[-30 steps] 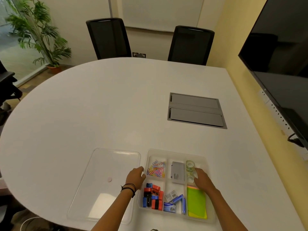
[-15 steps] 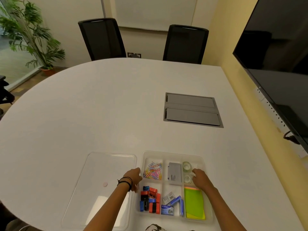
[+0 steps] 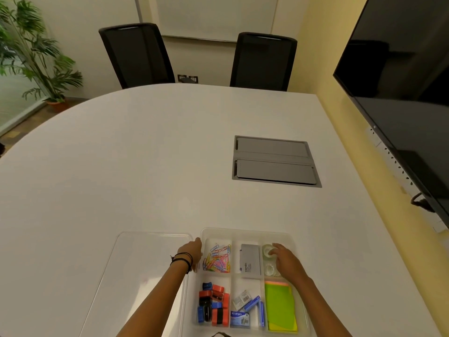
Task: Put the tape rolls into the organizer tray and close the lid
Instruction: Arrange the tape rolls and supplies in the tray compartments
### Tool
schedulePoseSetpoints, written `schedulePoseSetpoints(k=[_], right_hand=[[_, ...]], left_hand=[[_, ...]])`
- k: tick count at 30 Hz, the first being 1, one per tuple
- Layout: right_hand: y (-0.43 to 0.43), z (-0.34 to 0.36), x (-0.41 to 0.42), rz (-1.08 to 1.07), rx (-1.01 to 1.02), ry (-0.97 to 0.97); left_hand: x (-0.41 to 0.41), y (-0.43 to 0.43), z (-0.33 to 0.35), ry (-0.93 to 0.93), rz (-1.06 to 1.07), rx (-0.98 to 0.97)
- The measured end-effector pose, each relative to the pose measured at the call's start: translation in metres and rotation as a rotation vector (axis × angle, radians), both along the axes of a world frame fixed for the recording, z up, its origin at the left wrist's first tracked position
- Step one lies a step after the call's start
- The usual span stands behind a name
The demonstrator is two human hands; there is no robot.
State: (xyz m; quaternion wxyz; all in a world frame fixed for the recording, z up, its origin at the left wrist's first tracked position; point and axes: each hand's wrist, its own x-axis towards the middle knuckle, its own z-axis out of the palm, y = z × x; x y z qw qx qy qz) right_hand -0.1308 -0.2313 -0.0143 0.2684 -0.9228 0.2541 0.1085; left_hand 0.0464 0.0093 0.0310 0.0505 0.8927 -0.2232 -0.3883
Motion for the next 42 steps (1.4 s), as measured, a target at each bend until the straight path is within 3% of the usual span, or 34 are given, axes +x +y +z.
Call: schedulePoseSetpoints(k=[5, 9, 19, 36, 42], right_hand=[[0.0, 0.0, 0.008, -0.146, 0.09, -0.097], [0.003, -0.004, 0.021, -0.11, 0.152, 0.019], [0.019, -0.015, 0.04, 0.004, -0.18, 0.165], [0.008, -0.017, 0.03, -0.092, -0.173, 0.114], [0.01, -0.017, 0.032, -0.047, -0.188, 0.1]], left_hand=[[0.003, -0.003, -0.002, 0.039, -0.004, 0.028], [0.002, -0.005, -0.003, 0.023, -0.023, 0.036], [0.003, -0.006, -0.001, 0.025, -0.02, 0.045], [0.006, -0.008, -0.004, 0.08, 0.059, 0.039], [0.003, -0.008, -0.004, 0.034, -0.002, 0.071]])
